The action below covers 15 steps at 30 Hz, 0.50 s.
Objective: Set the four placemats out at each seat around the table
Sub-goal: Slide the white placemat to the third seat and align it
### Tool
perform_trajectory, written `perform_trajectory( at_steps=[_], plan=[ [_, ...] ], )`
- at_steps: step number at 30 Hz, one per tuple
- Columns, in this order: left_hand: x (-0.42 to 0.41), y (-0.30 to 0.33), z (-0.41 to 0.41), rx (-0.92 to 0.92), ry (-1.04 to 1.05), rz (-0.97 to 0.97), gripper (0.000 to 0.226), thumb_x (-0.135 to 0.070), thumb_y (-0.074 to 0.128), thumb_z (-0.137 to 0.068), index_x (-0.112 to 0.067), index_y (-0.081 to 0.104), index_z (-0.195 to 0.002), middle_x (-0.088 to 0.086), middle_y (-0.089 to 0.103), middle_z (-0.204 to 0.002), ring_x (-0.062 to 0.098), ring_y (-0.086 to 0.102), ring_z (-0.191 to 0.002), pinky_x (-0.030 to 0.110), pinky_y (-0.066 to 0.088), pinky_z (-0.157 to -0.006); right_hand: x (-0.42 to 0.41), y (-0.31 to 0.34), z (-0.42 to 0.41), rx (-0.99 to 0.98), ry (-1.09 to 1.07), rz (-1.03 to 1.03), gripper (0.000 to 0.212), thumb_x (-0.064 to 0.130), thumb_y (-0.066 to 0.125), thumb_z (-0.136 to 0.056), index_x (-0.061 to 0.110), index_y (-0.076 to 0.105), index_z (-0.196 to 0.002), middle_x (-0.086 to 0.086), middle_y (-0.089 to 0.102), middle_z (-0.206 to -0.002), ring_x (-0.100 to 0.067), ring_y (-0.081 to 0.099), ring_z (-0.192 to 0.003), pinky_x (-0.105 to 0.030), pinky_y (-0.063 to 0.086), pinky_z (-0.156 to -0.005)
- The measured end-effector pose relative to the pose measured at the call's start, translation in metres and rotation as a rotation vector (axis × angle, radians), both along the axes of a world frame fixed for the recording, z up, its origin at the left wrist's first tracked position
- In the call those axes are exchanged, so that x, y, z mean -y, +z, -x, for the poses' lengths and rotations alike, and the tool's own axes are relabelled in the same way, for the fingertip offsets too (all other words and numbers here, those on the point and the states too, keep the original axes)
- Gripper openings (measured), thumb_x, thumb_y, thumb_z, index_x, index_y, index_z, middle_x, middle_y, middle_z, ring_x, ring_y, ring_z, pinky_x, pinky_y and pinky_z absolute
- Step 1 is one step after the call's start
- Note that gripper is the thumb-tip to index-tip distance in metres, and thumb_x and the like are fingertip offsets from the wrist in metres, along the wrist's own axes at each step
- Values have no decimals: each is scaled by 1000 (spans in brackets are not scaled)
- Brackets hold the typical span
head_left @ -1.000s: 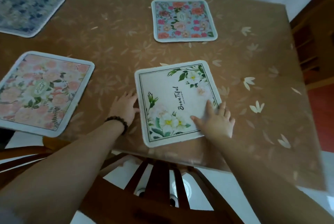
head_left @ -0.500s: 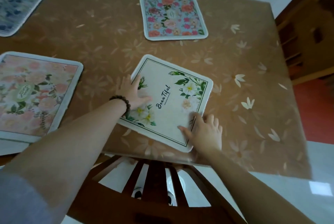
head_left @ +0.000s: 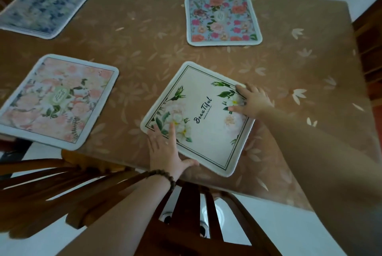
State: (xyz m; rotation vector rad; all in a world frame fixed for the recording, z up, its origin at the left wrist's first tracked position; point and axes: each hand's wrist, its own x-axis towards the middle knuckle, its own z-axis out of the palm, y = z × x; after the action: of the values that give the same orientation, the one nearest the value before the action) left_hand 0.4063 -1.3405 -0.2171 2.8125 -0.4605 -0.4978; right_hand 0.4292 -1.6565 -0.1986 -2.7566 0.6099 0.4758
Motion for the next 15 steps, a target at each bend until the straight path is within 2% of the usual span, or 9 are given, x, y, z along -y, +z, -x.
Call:
perform_trajectory(
  at_steps=[4,8,11,15],
  plan=[
    [-4,2,-12,-28,131,118,138,-72,71,-48,-34,-24,-142,29,-12,-151,40,-3,-141,49,6,-115,1,2,16,16,-56,49,87,76,54,-70,39,24,-143,-3,21,-153,-33,13,-139,-53,25,-106],
    [-12,8,-38,-38,90,194,121,-48,81,-62,-27,-2,-147,20,6,-155,32,5,-143,46,15,-115,-13,3,54,25,-148,129,84,78,48,-72,36,26,-142,-7,27,-149,-35,26,-130,-50,34,-99],
    [-11,12,-59,-87,59,303,96,-24,75,-77,-23,11,-149,7,13,-157,23,7,-144,42,17,-115,-34,1,90,27,-228,179,86,78,42,-75,33,22,-146,-5,26,-150,-35,31,-125,-47,35,-97],
    [-8,20,-83,-252,-30,375,58,-2,45,-94,-22,27,-146,4,10,-157,24,4,-144,42,20,-114,-75,0,126,57,-293,181,80,71,44,-80,28,27,-146,-9,37,-143,-34,33,-118,-43,36,-95]
  ],
)
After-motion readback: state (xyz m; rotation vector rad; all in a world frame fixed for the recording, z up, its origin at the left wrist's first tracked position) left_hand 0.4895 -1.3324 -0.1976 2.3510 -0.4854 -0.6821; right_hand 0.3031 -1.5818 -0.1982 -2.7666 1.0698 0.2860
